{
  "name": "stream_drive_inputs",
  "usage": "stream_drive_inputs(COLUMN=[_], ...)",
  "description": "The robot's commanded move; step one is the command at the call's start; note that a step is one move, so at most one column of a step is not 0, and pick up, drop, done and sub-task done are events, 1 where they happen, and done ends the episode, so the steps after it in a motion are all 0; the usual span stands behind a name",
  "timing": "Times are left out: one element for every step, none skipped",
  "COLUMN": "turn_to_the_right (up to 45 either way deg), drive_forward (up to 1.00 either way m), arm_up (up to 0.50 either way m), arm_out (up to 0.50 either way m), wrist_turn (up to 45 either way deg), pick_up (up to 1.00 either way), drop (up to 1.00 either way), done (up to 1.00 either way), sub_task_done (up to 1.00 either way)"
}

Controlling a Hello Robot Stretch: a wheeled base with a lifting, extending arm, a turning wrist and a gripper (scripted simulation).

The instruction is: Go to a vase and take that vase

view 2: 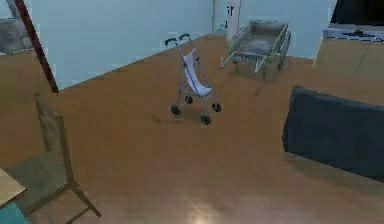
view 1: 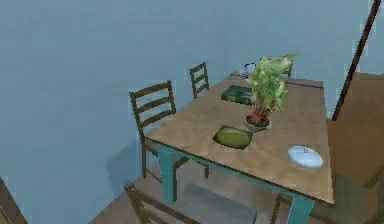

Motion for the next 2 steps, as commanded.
stream_drive_inputs(turn_to_the_right=[-45.0,-9.0], drive_forward=[0.0,0.0], arm_up=[0.0,0.0], arm_out=[0.0,0.0], wrist_turn=[0.0,0.0], pick_up=[0.0,0.0], drop=[0.0,0.0], done=[0.0,0.0], sub_task_done=[0.0,0.0])
